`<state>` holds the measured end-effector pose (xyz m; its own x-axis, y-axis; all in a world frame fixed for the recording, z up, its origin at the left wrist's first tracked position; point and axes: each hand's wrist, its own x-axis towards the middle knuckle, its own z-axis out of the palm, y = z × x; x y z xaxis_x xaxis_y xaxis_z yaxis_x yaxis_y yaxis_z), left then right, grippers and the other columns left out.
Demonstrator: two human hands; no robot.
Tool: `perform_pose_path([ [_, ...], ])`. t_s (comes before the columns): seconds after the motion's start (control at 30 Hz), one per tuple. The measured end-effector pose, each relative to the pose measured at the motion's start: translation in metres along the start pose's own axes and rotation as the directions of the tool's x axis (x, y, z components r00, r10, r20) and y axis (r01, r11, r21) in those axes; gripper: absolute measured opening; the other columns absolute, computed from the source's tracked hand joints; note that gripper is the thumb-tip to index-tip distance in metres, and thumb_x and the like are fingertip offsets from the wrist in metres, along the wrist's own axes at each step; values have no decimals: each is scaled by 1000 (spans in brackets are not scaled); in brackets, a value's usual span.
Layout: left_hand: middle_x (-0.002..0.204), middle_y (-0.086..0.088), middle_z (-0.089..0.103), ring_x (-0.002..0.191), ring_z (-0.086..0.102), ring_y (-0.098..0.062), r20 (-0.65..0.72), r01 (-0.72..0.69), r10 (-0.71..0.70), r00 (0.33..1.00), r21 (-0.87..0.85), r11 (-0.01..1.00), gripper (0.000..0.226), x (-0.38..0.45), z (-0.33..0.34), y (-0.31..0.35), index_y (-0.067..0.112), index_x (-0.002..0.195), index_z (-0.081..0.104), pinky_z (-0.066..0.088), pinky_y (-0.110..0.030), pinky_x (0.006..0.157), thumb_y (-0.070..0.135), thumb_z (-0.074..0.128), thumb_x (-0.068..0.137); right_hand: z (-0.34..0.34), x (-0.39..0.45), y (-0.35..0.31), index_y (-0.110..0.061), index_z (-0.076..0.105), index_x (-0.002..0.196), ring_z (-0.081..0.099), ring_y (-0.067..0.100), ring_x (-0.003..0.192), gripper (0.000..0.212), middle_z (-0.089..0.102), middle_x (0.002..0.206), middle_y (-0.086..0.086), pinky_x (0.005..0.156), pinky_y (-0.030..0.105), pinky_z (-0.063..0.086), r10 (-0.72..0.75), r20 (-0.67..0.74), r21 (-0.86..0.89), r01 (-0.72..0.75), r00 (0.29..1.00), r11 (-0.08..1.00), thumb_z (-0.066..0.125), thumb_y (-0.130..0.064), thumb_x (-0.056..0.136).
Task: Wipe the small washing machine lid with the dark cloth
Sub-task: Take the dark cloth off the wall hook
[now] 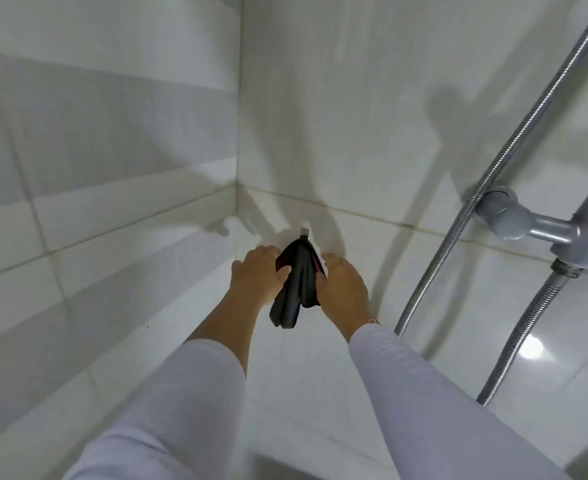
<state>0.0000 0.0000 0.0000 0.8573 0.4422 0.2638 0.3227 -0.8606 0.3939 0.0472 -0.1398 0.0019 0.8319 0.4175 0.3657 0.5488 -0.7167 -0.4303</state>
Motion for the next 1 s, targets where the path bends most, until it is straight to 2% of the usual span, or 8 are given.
perform_pose_path([
  [0.1, 136, -3, 49, 128, 46, -22, 13, 22, -21, 1000, -46, 999, 46, 6, 10, -3, 17, 138, 40, 37, -39, 100, 40, 42, 98, 10, 9, 3, -6, 56, 110, 58, 29, 97, 25, 62, 107, 10, 69, 31, 41, 22, -63, 27, -20, 998, 999, 39, -19, 96],
  [0.27, 105, -3, 54, 103, 55, -25, -7, 22, -22, 1000, -20, 1000, 27, 13, 18, -6, 12, 116, 51, 41, -36, 85, 28, 45, 95, 24, 17, 2, -5, 57, 97, 47, 22, 75, 21, 62, 96, 9, 62, 29, 36, 73, -123, 43, -68, 990, 997, 43, -20, 94],
  [0.37, 85, -1, 47, 90, 56, -28, -24, 15, -16, 1000, -38, 999, 9, 12, 23, -10, 11, 92, 45, 40, -34, 75, 20, 44, 94, 28, 20, 2, -5, 56, 97, 47, 23, 73, 17, 62, 94, 8, 61, 30, 37, 98, -102, 34, -95, 990, 995, 46, -17, 91],
  [0.43, 81, -3, 46, 85, 56, -30, -48, 12, -16, 999, -81, 997, 11, 10, 26, -13, 13, 85, 40, 38, -33, 70, 18, 41, 95, 27, 19, 2, -4, 56, 92, 47, 23, 72, 13, 59, 93, 8, 62, 30, 36, 109, -76, 25, -108, 991, 994, 47, -13, 89],
  [0.57, 81, -6, 51, 85, 57, -32, -101, 19, -34, 994, -149, 989, 16, 5, 21, -22, 8, 91, 49, 40, -35, 70, 19, 40, 98, 24, 16, 5, -3, 55, 83, 47, 24, 70, 11, 52, 91, 6, 61, 29, 37, 128, -67, 63, -124, 989, 990, 48, -11, 87],
  [0.7, 85, -7, 59, 84, 57, -28, -175, 23, -61, 983, -212, 977, 21, -2, 7, -26, 7, 105, 54, 44, -34, 70, 22, 41, 99, 18, 9, 4, -7, 57, 96, 49, 22, 77, 16, 49, 92, 0, 67, 29, 38, 128, -49, 176, -118, 991, 977, 48, -17, 87],
  [0.87, 79, -6, 59, 76, 57, -25, -225, 11, -65, 972, -232, 973, 23, -12, -13, -24, 6, 96, 56, 42, -29, 66, 26, 45, 98, 2, 5, 7, -7, 44, 86, 48, 27, 70, 9, 45, 65, 0, 61, 30, 38, 223, 14, 308, -216, 975, 926, 45, -15, 89],
  [1.0, 60, 5, 49, 59, 49, -11, -167, 48, -123, 978, -397, 916, 19, -23, -27, -5, 13, 82, 54, 35, -17, 53, 26, 50, 95, -14, 2, 0, -6, 53, 95, 49, 20, 74, 12, 54, 81, 4, 56, 20, 40, 198, 102, 429, -222, 975, 876, 46, -14, 90],
])
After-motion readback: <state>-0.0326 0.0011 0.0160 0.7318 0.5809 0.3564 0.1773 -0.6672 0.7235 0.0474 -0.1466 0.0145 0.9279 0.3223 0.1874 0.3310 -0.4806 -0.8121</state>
